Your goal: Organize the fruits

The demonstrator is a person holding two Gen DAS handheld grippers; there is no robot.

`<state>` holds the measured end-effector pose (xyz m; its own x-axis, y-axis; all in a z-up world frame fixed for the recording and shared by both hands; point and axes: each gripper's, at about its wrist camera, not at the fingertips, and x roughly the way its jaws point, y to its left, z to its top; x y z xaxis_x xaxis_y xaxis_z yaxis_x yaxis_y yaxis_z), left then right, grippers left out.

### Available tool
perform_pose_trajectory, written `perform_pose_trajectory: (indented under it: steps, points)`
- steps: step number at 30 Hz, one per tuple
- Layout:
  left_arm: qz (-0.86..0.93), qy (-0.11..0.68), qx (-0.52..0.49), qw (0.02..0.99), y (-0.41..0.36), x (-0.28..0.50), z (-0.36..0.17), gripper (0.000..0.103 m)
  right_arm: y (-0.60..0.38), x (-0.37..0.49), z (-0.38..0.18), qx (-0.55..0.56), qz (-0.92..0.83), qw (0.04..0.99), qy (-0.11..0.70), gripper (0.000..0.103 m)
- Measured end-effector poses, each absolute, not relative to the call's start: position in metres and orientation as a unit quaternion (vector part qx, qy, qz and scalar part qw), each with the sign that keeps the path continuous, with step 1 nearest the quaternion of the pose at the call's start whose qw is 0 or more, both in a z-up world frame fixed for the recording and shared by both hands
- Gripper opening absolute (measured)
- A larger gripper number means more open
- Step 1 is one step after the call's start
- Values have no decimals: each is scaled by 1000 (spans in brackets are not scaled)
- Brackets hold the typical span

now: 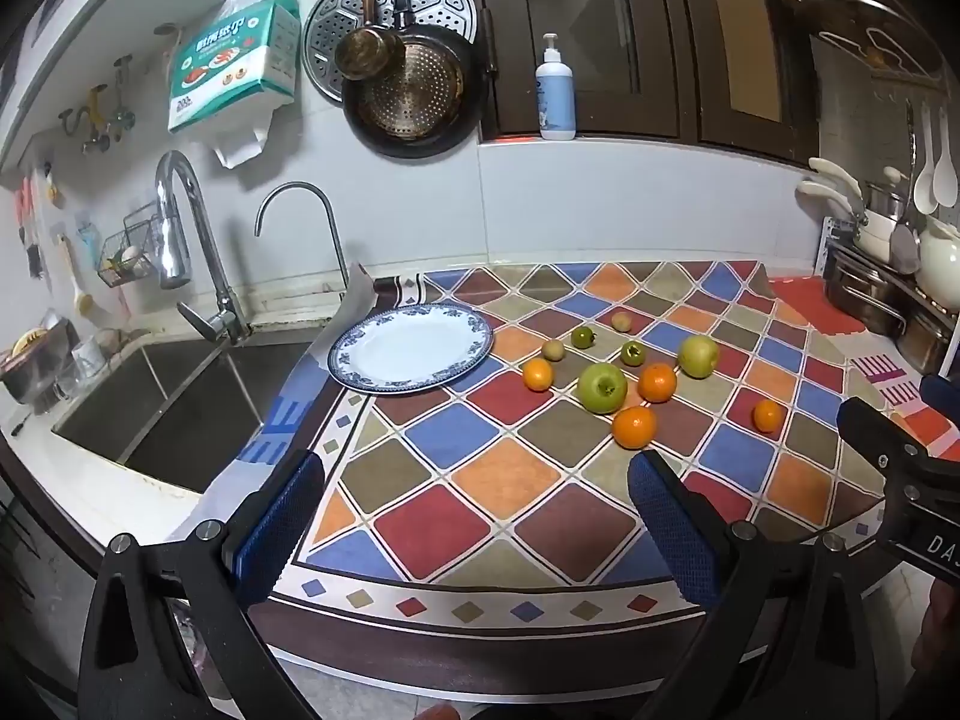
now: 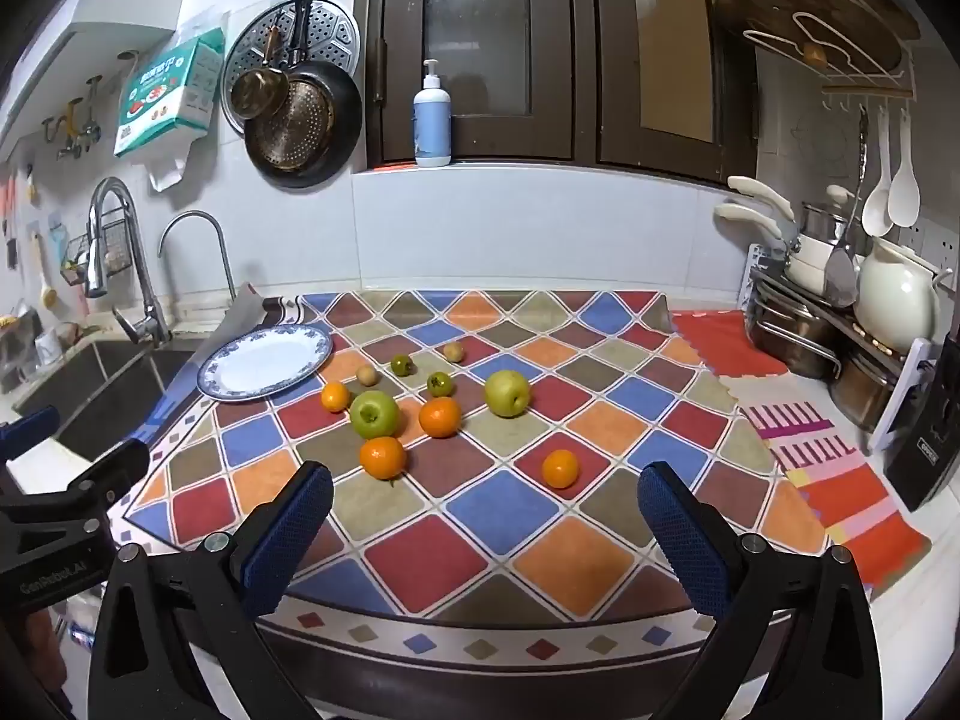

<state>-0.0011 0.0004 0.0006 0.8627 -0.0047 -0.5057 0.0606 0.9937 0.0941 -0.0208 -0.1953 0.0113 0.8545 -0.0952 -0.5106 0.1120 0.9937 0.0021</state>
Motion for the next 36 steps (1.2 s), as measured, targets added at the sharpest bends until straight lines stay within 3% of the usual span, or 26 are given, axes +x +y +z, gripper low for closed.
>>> perform_pose_trajectory:
  steps: [36]
  points:
    - [-25, 258, 48, 965, -1, -1, 5, 103, -192, -21, 13, 16, -45, 965, 259, 102]
